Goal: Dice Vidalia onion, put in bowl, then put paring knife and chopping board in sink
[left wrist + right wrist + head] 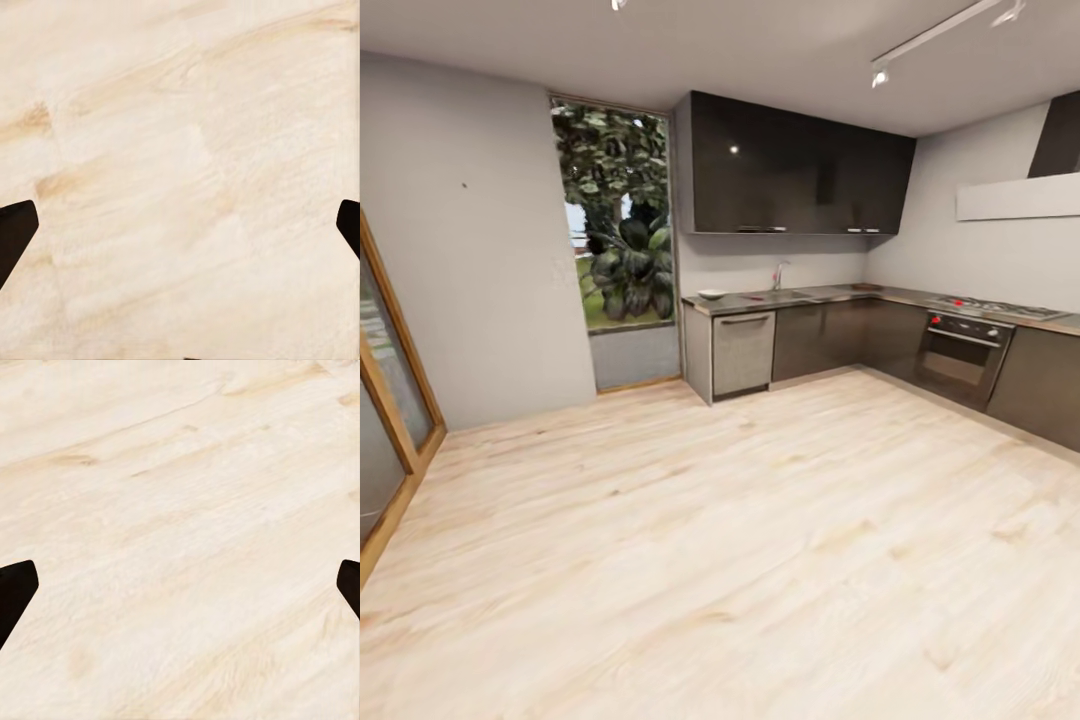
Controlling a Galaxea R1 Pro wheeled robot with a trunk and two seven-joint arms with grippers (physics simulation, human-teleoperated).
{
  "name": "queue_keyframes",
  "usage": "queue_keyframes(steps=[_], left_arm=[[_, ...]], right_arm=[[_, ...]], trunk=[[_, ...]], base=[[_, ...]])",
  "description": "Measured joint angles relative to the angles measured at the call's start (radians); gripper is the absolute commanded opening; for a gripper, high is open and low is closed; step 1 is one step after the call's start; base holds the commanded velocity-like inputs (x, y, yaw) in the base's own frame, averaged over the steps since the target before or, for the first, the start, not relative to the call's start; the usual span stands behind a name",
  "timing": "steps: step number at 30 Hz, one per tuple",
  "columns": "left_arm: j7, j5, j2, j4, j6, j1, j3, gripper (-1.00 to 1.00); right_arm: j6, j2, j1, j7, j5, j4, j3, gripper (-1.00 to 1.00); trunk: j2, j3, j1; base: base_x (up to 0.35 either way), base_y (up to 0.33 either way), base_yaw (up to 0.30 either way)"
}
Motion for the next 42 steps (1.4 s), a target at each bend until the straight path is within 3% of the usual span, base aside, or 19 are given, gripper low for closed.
queue_keyframes(steps=[42], left_arm=[[0.000,-0.001,0.000,0.001,0.000,0.000,0.000,1.00]], right_arm=[[0.000,0.000,0.000,0.000,0.000,0.000,0.000,1.00]], trunk=[[0.000,0.000,0.000]], base=[[0.316,-0.147,0.000]])
